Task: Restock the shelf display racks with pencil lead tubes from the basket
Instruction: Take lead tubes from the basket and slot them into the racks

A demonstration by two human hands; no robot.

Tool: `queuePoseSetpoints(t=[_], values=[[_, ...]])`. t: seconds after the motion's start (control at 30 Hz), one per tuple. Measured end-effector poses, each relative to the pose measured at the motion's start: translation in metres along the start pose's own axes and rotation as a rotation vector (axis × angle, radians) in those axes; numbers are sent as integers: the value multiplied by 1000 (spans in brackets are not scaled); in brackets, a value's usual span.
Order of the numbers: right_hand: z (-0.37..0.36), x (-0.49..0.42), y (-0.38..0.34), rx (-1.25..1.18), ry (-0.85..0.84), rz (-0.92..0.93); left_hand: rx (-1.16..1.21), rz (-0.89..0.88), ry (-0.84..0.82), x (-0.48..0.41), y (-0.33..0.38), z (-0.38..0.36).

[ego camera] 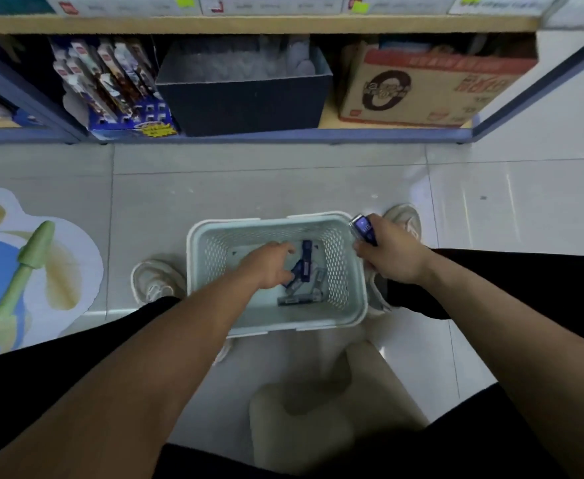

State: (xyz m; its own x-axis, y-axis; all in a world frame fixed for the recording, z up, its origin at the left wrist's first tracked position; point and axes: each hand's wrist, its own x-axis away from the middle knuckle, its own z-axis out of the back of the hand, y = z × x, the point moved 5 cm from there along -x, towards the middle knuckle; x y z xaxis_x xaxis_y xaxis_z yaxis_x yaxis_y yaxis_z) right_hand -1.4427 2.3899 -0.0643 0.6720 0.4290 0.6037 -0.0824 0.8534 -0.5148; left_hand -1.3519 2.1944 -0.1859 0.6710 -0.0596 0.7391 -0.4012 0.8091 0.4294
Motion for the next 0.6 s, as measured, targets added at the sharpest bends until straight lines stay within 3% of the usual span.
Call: queuePoseSetpoints(t=[0.13,0.27,0.4,0.6], values=[[-15,8,25,-115,119,-104,139,125,158,-49,-3,-34],[-31,12,29,-163,74,-118,3,153,247,-65,1,-47],[-29,7,31,-162,63,-108,-70,-14,234,-64,2,-58],[-30,5,25,-126,43,-58,-1,5,191,-55,-2,-60]])
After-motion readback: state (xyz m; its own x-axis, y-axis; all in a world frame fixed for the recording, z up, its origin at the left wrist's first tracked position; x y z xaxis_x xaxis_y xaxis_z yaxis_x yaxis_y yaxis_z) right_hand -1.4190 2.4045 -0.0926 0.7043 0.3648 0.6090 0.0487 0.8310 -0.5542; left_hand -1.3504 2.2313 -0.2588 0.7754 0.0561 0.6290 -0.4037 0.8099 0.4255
